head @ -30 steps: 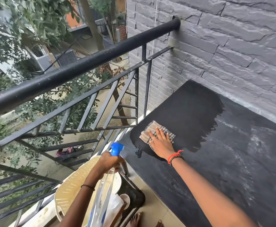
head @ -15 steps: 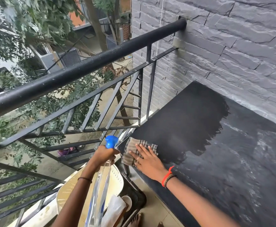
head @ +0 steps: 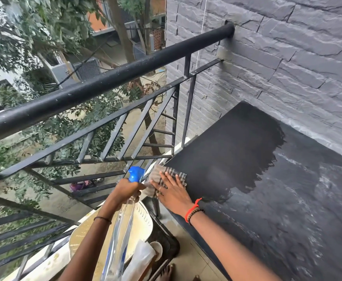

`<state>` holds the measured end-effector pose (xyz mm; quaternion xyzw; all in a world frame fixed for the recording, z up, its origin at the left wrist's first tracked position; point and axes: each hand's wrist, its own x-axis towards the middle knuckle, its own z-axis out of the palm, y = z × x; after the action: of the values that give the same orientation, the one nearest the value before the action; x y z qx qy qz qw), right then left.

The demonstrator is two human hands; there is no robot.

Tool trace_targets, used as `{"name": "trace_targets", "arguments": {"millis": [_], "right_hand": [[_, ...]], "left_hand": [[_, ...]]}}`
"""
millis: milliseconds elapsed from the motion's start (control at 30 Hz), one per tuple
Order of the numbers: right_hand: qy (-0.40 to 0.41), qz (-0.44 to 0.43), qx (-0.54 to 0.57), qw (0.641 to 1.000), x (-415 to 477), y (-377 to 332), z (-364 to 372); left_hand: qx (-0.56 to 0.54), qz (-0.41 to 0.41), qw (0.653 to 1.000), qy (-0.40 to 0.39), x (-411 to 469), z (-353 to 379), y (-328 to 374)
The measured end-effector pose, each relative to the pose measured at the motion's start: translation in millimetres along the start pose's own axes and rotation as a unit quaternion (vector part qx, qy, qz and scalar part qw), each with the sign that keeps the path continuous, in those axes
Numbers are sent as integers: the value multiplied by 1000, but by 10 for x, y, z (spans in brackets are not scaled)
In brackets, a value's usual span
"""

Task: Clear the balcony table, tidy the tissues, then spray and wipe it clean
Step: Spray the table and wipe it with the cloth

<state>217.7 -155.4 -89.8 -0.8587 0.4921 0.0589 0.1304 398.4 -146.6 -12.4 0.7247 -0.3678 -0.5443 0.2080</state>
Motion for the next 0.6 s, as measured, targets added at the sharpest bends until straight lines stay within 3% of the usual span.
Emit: {"name": "trace_targets", "arguments": {"millis": [100,233,400,600], "right_hand": [[4,-62,-16,998,-280,164,116],[0,-15,-16,1000,-441,540,91],[8,46,6,999,-140,354,-4],[18,14,-7,1000,-319,213,131]], "left_hand": [[0,8,1000,2,12,28,47],[13,16,1000,-12,34,66,103],[29,26,999,-5,80,116,123],[27,33,999,-16,9,200,180]]}}
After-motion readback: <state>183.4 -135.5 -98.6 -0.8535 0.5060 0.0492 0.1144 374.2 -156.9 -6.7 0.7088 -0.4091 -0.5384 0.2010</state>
